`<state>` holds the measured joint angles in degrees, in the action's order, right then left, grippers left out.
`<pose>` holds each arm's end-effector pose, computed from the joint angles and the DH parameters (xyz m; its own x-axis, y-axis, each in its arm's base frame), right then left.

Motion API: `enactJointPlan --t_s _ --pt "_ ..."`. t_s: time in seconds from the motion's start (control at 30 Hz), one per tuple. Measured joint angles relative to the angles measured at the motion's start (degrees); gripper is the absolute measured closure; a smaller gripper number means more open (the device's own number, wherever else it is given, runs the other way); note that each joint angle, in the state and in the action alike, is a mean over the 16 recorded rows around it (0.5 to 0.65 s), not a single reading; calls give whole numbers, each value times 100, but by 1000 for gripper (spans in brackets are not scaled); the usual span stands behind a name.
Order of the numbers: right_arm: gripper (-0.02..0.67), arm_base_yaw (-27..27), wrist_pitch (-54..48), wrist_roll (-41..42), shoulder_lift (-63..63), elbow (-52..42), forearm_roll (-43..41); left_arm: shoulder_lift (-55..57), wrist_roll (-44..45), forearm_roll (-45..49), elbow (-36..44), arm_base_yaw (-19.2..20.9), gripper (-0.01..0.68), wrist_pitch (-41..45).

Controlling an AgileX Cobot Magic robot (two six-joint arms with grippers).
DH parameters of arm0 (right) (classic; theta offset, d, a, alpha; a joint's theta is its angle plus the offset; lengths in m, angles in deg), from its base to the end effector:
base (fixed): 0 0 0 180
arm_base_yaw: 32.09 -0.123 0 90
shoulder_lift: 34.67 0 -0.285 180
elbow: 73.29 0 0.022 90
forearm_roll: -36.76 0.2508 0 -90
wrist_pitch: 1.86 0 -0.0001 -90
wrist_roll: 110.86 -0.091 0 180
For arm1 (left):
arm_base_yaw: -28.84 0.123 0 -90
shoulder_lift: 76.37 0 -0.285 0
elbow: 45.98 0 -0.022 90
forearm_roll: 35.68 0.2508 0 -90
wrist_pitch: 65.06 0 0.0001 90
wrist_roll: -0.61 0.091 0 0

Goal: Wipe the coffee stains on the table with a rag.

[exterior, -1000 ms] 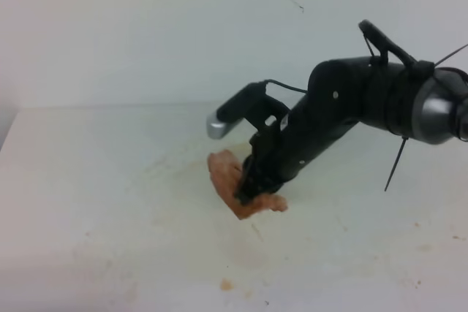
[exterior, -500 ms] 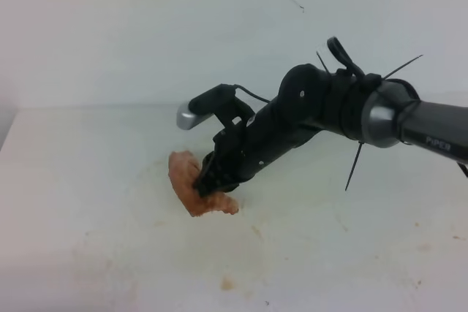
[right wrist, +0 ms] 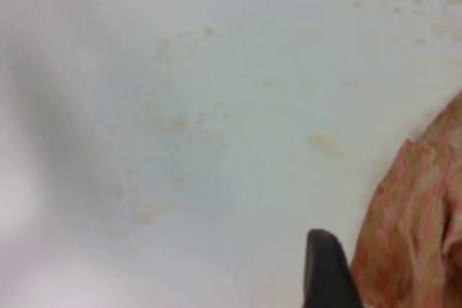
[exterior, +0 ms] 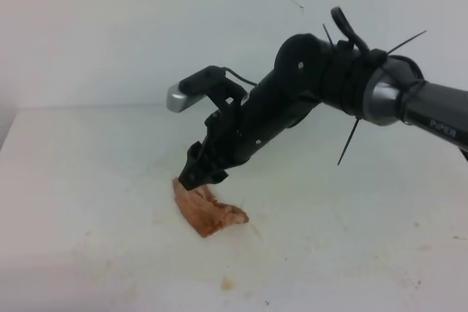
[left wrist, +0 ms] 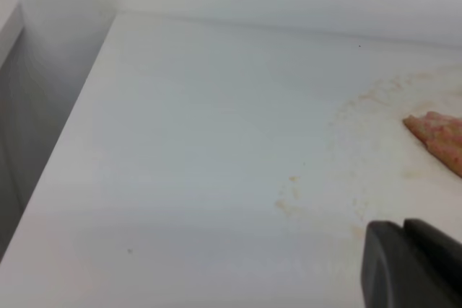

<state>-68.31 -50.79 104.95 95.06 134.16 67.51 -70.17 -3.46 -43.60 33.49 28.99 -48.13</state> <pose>0.3646 0.3106 0.2400 -0.4757 -0.6340 -0.6097 -0.8612 0.4767 0.1762 0.0539 -0.0035 0.1750 -0.2185 -0.2024 -0.9546 -0.0077 0.9786 -0.2057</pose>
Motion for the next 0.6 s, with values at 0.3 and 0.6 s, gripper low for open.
enactJointPlan --t_s 0.3,0.6 --pt "565 0 -864 -707 -863 312 -1394 0 0 0 0 0 672 0" --pt "645 0 -1272 -1623 -1646 199 -2316 0 0 0 0 0 672 0"
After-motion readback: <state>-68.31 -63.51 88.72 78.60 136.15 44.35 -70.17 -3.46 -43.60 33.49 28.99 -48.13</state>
